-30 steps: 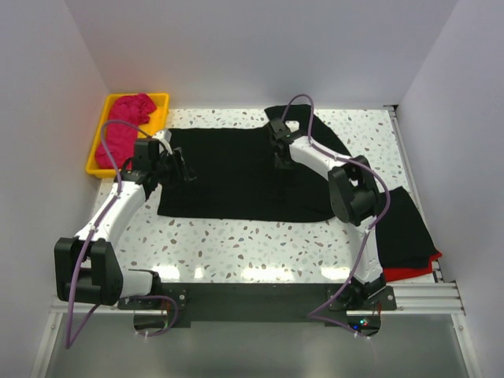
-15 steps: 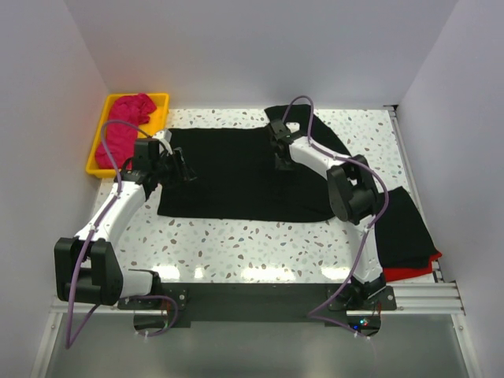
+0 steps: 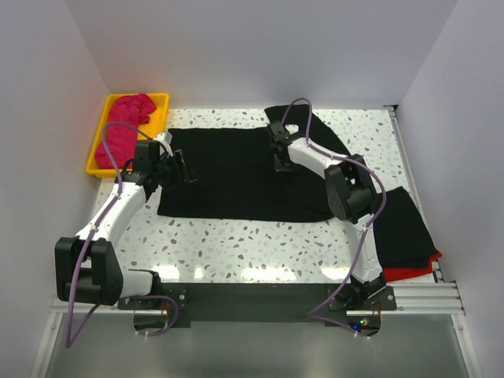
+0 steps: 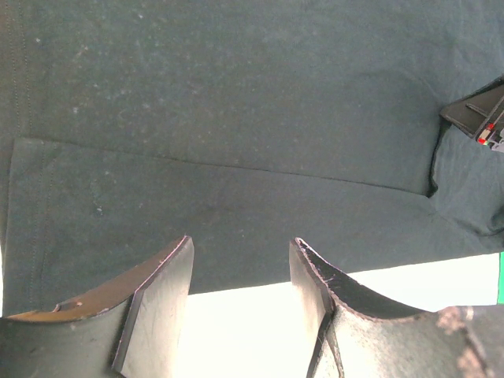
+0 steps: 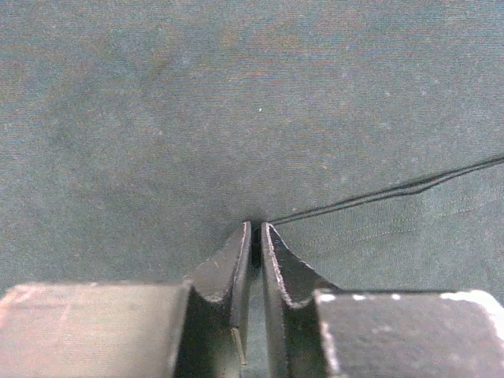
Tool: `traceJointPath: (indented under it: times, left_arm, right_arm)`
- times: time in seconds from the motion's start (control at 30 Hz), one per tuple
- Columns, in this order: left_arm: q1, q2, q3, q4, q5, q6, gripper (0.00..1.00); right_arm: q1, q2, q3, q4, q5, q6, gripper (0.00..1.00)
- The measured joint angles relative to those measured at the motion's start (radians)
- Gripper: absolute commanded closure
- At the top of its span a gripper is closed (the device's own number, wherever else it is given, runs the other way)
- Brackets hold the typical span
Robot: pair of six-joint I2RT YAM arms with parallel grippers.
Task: Fold and stack the t-shirts
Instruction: Fold the tshirt
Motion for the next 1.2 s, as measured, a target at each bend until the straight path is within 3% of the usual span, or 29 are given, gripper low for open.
traceJointPath:
  times: [0.37,1.2]
  left_arm:
    - [0.000,0.000,0.000,0.000,0.000,0.000,0.43]
    - [0.000,0.000,0.000,0.000,0.007,0.000,0.43]
  right_arm:
    - [0.000,-0.012,0.000,-0.003,-0.001,-0.008,0.96]
    - [0.136,-0.042,0.060,-0.023,0.079,-0.110,0.96]
